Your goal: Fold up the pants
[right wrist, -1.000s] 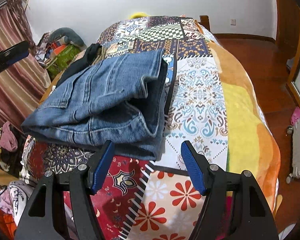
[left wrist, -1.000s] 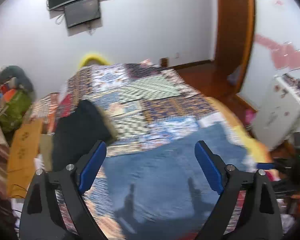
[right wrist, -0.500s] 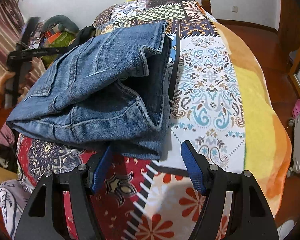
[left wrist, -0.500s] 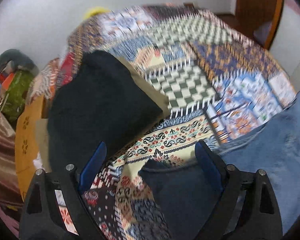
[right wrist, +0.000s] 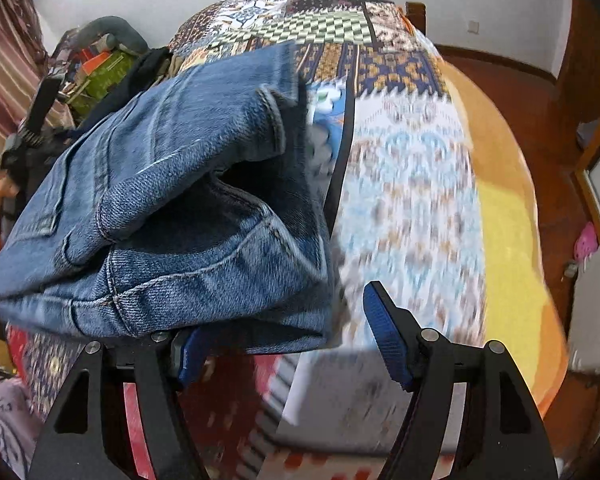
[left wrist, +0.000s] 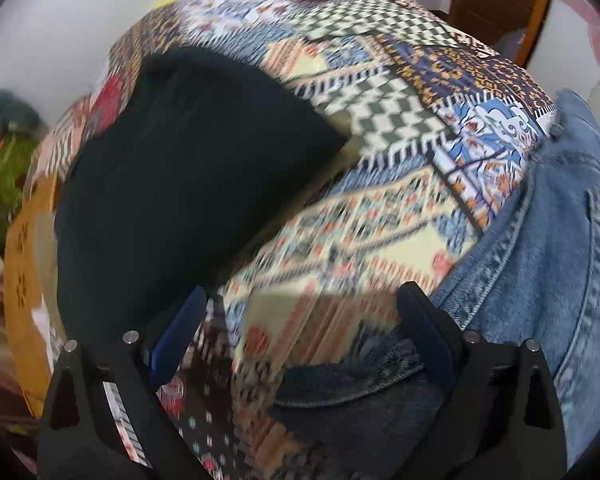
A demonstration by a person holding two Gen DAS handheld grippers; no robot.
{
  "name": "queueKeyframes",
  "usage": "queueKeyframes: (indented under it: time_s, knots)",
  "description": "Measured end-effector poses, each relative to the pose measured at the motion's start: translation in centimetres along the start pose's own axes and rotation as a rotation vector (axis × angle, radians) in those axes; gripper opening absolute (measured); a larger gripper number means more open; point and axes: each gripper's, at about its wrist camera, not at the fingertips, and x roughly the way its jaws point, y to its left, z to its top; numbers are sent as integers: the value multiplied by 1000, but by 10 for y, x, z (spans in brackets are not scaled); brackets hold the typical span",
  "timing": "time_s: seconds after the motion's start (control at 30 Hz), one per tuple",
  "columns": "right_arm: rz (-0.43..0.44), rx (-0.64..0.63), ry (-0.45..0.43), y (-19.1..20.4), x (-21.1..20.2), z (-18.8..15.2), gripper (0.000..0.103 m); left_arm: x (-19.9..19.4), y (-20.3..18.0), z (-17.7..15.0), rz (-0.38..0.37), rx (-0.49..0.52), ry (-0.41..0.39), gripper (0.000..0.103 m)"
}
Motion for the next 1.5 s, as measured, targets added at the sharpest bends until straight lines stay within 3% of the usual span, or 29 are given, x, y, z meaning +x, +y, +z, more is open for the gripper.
queueKeyframes:
  time_s: [0.37,0.53,0.8,0.93,1.1,1.27,1.37,1.5]
  knots:
    - [-13,-89,-60,5,25,75,68,-50,6,-71,48,-116,-20,97]
    - [-19,-87,-101,7,11,68,67,-75,-14,-92,30,-140,-53,97]
    - [-20,-56,-156,-4,-26,54,67,-108,-63,-108,-41,-92,-131,97]
    - [-18,-70,-192,2,-39,56,67,-125,-79,-97,54,-3,-179,96]
    - [11,-112,-224,15,-37,66,67,-148,-68,-62,69,-33,-270,96]
    - [78,-121,-227,28,-16,87,66,-143,-52,-16,48,-84,-326,96]
    - [107,-122,-214,33,2,101,60,-125,-49,12,23,-87,-315,96]
    - [160,-99,-173,34,28,117,43,-90,-52,37,-1,-76,-259,96]
